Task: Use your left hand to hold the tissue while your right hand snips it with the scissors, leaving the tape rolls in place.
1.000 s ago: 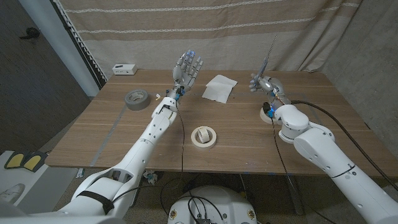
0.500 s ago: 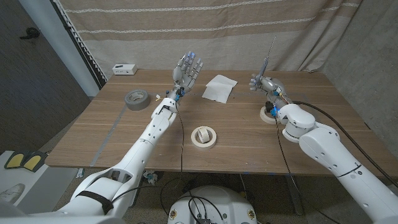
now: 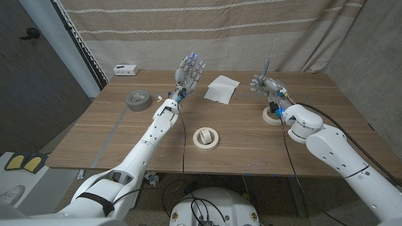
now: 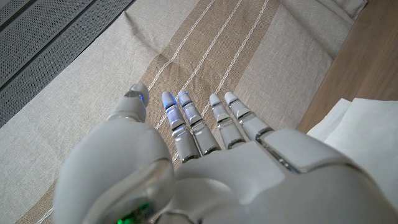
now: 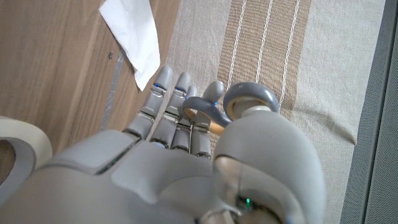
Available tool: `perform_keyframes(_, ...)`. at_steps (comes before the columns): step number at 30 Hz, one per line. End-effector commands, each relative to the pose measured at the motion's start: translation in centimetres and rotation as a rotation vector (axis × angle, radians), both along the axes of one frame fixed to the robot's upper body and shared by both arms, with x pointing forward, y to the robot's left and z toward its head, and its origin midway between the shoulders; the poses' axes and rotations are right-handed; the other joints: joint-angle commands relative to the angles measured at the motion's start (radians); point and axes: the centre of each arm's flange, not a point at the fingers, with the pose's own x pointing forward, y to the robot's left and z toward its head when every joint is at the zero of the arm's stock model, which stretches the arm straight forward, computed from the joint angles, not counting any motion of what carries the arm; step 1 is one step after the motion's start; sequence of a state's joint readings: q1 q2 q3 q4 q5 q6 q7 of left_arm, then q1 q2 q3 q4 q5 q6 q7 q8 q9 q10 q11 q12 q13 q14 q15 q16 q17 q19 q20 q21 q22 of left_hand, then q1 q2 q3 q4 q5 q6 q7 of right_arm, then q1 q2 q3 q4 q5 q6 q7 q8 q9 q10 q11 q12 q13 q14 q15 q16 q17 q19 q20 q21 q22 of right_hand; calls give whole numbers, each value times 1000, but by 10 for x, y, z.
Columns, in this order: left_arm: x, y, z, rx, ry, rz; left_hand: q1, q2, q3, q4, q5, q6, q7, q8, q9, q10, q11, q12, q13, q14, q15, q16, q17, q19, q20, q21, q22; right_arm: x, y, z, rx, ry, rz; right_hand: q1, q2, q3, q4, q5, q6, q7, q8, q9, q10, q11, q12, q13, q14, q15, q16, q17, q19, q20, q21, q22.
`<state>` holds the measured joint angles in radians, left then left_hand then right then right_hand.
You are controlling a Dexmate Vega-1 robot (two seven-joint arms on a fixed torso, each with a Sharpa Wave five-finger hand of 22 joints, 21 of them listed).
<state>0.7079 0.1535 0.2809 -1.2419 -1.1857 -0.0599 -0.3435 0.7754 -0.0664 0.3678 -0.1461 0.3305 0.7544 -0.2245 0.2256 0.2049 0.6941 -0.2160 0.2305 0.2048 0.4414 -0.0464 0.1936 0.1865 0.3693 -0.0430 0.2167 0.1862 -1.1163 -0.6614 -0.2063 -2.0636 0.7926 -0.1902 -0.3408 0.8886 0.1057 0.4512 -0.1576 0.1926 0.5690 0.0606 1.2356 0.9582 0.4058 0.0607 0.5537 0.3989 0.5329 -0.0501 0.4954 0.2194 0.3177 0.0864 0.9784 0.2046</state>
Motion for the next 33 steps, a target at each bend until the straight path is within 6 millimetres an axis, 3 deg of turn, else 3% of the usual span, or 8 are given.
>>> perform_keyframes(1,-1,0,-2,4,5,1,12,0,12,-1,-3,12,3,7,-1,9,0,-1,1,13,-172,0,-1,0,-103,-3,3,0,-2,0,24,11,51,-2,-25,10,1,7,0,5,17,15,-11,10,-19,-10,-12,3,-12,-4,-2,21,-14,-13)
perform_keyframes(12,-2,1,-2,4,9,1,18,4,16,-1,-8,24,3,9,-1,16,0,-2,1,14,-172,-1,-1,1,-104,-3,3,1,-3,-1,30,14,93,-18,-46,23,0,19,5,12,31,16,-18,20,-54,-34,-28,28,-36,-13,-22,44,-40,-29)
perform_keyframes(19,-3,1,-3,5,9,2,21,6,19,-1,-11,29,3,10,-1,21,0,-1,1,15,-172,-1,-1,0,-104,-3,3,2,-3,-1,46,30,139,-18,-52,32,-3,23,5,9,41,24,-16,23,-65,-43,-32,32,-45,-16,-22,46,-47,-31)
perform_keyframes(33,-5,2,-3,7,7,6,26,9,24,-2,-17,38,3,11,-1,26,0,-2,1,16,-172,-2,-2,0,-104,-3,3,4,-6,-1,59,49,267,-30,-61,46,1,23,30,8,84,57,5,23,-82,-63,-30,41,-57,-16,-17,50,-61,-31)
